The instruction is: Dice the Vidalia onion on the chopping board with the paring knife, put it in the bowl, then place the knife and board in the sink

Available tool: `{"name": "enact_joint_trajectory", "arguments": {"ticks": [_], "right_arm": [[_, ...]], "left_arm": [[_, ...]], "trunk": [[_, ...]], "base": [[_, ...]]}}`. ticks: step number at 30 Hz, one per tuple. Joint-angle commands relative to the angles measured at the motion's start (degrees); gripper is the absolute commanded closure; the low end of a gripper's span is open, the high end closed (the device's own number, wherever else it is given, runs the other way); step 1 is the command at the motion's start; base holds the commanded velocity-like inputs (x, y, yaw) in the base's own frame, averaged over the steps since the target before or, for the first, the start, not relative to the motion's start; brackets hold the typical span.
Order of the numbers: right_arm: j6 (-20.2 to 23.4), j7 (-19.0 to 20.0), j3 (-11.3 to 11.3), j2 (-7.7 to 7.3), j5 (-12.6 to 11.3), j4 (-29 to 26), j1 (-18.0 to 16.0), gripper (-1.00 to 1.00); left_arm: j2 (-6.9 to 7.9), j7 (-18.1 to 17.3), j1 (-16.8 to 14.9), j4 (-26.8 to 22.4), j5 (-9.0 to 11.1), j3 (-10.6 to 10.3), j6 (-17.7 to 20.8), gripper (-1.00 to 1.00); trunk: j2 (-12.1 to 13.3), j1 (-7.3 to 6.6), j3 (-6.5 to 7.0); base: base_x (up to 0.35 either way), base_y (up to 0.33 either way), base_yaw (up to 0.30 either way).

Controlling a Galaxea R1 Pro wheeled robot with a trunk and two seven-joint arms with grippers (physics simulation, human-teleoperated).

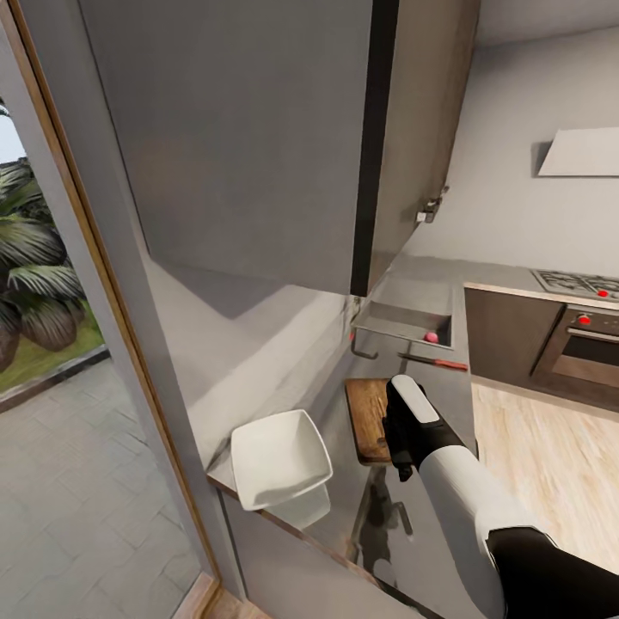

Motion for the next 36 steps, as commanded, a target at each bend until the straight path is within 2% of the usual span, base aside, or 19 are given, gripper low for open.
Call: {"name": "enact_joint_trajectory", "arguments": {"ticks": [1,16,27,36], "right_arm": [[-0.59,-0.07,0.18,-0.01,-0.25,-0.02,-0.05,-1.0],[-0.58,1.51,0.16,-0.02,-0.25,-0.02,-0.05,-1.0],[-0.58,1.67,0.2,-0.01,-0.33,-0.02,-0.05,-1.0],[-0.58,1.67,0.22,-0.04,-0.31,-0.1,-0.05,-1.0]], "left_arm": [[-0.01,0.02,0.02,-0.1,0.02,0.01,-0.08,-1.0],[-0.01,0.01,0.02,-0.1,0.02,0.01,-0.08,-1.0],[-0.04,0.02,0.02,-0.09,0.02,0.01,-0.08,-1.0],[-0.05,0.0,0.02,-0.1,0.02,0.01,-0.08,-1.0]], "trunk": [[-0.12,0.04,-0.11],[-0.12,0.04,-0.11],[-0.12,0.04,-0.93],[-0.12,0.04,-0.99]], "base": [[0.011,0.0,0.001],[0.015,0.0,0.0],[0.001,0.0,0.0],[0.0,0.0,-0.019]]}}
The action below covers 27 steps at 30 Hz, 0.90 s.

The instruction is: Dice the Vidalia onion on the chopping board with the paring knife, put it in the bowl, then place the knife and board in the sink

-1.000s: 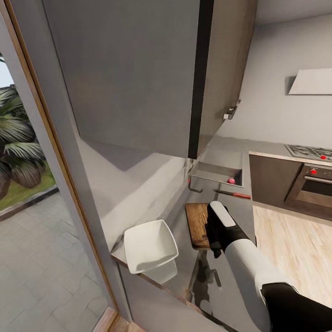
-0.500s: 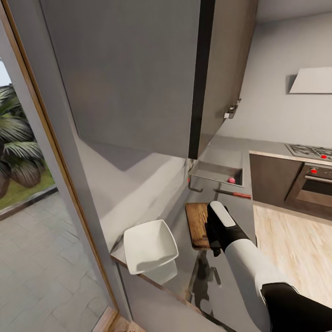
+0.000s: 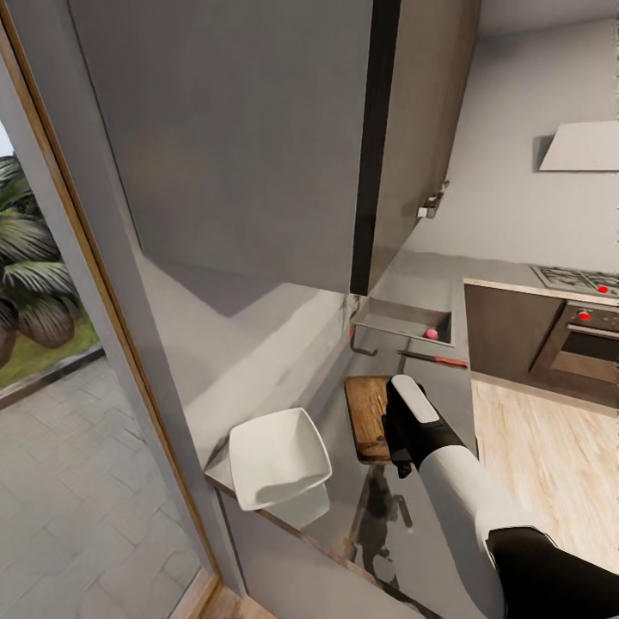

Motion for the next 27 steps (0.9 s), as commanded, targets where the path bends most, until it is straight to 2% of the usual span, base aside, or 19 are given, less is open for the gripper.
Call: {"name": "enact_joint_trajectory", "arguments": {"ticks": [1,7,14,19,27], "right_arm": [[-0.59,-0.09,0.19,-0.02,-0.27,-0.02,-0.05,-1.0],[-0.59,-0.09,0.19,-0.04,-0.29,-0.09,-0.05,-1.0],[-0.59,0.49,0.19,0.0,-0.29,-0.11,-0.05,-1.0],[-0.59,1.94,0.19,-0.03,-0.29,-0.11,-0.05,-1.0],[-0.59,2.19,0.19,-0.06,-0.29,-0.1,-0.05,-1.0]], "left_arm": [[-0.01,0.02,0.02,-0.1,0.02,0.01,-0.08,-1.0],[-0.17,0.01,0.02,-0.1,0.02,0.01,-0.08,-1.0],[-0.25,0.01,0.02,-0.11,0.02,0.01,-0.08,-1.0],[-0.29,0.02,0.02,-0.11,0.02,0.01,-0.08,-1.0],[-0.31,0.0,0.02,-0.11,0.02,0.01,-0.08,-1.0]], "trunk": [[-0.11,0.04,-0.11],[-0.11,0.04,-0.11],[-0.11,0.04,-0.26],[-0.11,0.04,-0.64],[-0.11,0.04,-1.19]], "base": [[0.0,0.0,-0.124],[0.0,0.0,-0.168],[0.0,0.0,-0.03],[0.0,0.0,0.063],[0.0,0.0,0.124]]}}
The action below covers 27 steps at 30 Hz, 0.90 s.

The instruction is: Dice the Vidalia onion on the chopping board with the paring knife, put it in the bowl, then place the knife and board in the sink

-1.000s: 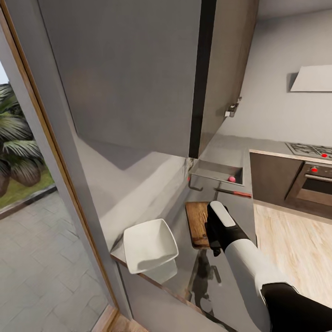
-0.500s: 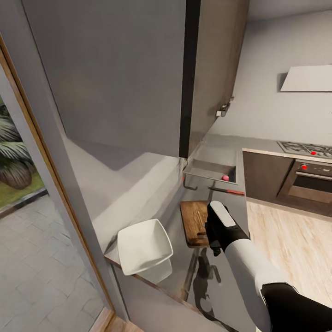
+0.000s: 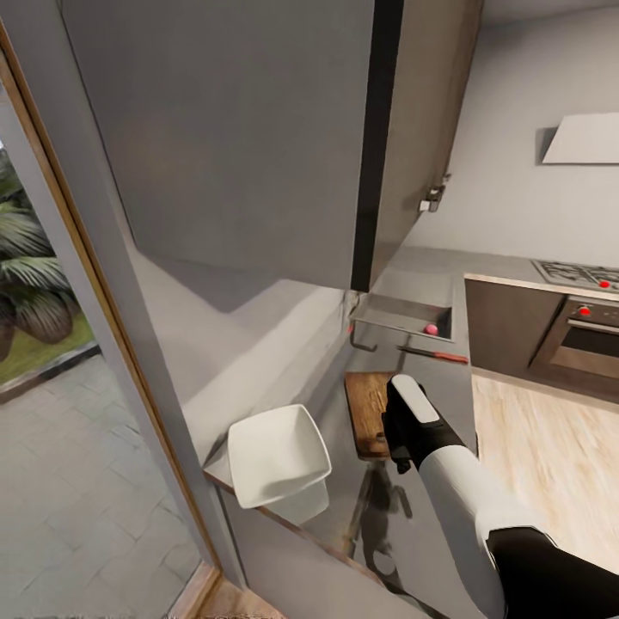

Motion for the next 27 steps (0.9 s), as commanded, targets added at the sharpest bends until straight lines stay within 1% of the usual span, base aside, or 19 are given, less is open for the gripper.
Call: {"name": "enact_joint_trajectory", "arguments": {"ticks": [1,5,14,23,27], "right_arm": [[-0.59,-0.08,0.18,-0.01,-0.29,-0.02,-0.05,-1.0],[-0.59,-0.08,0.18,-0.01,-0.29,-0.01,-0.05,-1.0],[-0.53,-0.21,0.18,0.0,-0.29,-0.02,-0.05,-1.0],[-0.5,-0.17,0.26,-0.03,-0.29,-0.19,-0.05,-1.0],[-0.5,-0.16,0.26,-0.03,-0.29,-0.2,-0.05,-1.0]], "left_arm": [[-0.01,-0.01,0.03,-0.1,0.02,0.01,-0.08,-1.0],[0.0,0.02,0.03,-0.09,0.02,0.01,-0.08,-1.0],[-0.01,0.0,0.03,-0.08,0.02,0.01,-0.08,-1.0],[-0.01,-0.01,0.03,-0.1,0.02,0.01,-0.08,-1.0],[-0.01,-0.03,0.03,-0.08,0.02,0.01,-0.08,-1.0]], "trunk": [[-0.11,0.03,-0.17],[-0.11,0.03,-0.45],[-0.11,0.03,-0.86],[-0.11,0.03,-0.9],[-0.11,0.03,-0.9]], "base": [[0.0,0.0,0.145],[0.0,0.0,0.152],[0.0,0.0,0.089],[0.0,0.0,0.012],[0.0,0.0,-0.102]]}}
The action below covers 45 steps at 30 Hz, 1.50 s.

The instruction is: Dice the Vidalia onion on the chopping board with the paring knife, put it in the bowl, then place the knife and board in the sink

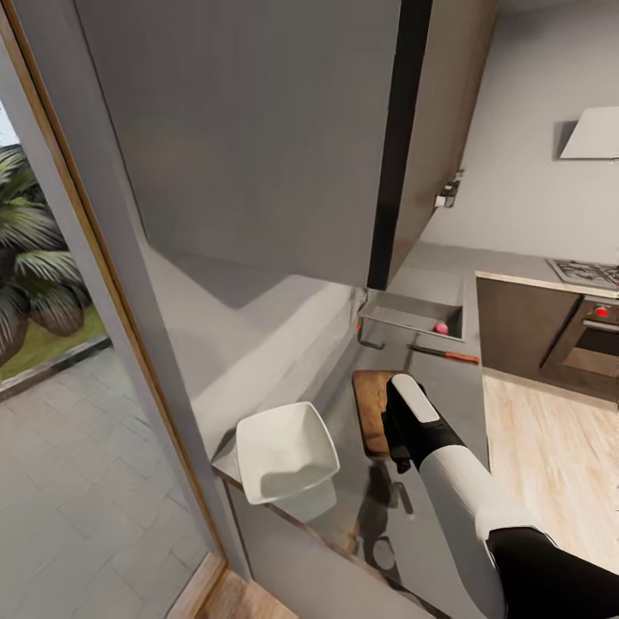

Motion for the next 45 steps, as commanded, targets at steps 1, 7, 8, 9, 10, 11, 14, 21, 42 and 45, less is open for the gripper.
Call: {"name": "enact_joint_trajectory", "arguments": {"ticks": [1,7,8,9,10,11,14,21,42,45], "right_arm": [[-0.59,-0.09,0.2,-0.03,-0.29,-0.02,-0.05,-1.0],[-0.59,-0.09,0.14,-0.03,-0.29,-0.02,-0.05,-1.0],[-0.59,-0.09,0.13,-0.03,-0.29,-0.02,-0.05,-1.0],[-0.59,-0.09,0.12,-0.03,-0.29,-0.02,-0.05,-1.0],[-0.59,-0.09,0.12,-0.03,-0.29,-0.02,-0.05,-1.0],[-0.59,-0.09,0.12,-0.03,-0.29,-0.02,-0.05,-1.0],[-0.59,-0.09,0.12,-0.03,-0.29,-0.02,-0.05,-1.0],[-0.59,-0.01,0.15,-0.03,-0.29,-0.02,-0.05,-1.0],[-0.59,0.05,0.2,-0.03,-0.29,-0.02,-0.05,-1.0],[-0.59,0.08,0.2,-0.03,-0.29,-0.02,-0.05,-1.0]], "left_arm": [[-0.01,0.01,0.03,-0.1,0.02,0.01,-0.08,-1.0],[-0.14,0.02,0.03,-0.11,0.02,0.01,-0.08,-1.0],[-0.19,0.01,0.03,-0.11,0.02,0.01,-0.08,-1.0],[-0.22,0.0,0.03,-0.11,0.02,0.01,-0.08,-1.0],[-0.23,0.0,0.03,-0.11,0.02,0.01,-0.08,-1.0],[-0.24,0.02,0.03,-0.11,0.02,0.01,-0.08,-1.0],[-0.26,0.0,0.03,-0.11,0.02,0.01,-0.08,-1.0],[-0.27,0.0,0.03,-0.08,0.02,0.01,-0.08,-1.0],[-0.3,0.01,0.03,-0.1,0.02,0.01,-0.08,-1.0],[-0.28,0.0,0.03,-0.09,0.02,0.01,-0.08,-1.0]], "trunk": [[-0.11,0.03,-0.11],[-0.11,0.03,-0.11],[-0.11,0.03,-0.11],[-0.11,0.03,-0.11],[-0.11,0.03,-0.11],[-0.11,0.03,-0.11],[-0.11,0.03,-0.11],[-0.11,0.03,-0.11],[-0.11,0.03,-0.88],[-0.11,0.03,-0.97]], "base": [[0.0,0.0,-0.149],[0.0,0.0,-0.14],[0.0,0.0,-0.05],[0.0,0.0,-0.037],[0.0,0.0,-0.053],[0.0,0.0,-0.083],[0.0,0.0,-0.178],[0.0,0.0,-0.109],[0.0,0.0,-0.001],[0.0,0.0,0.0]]}}
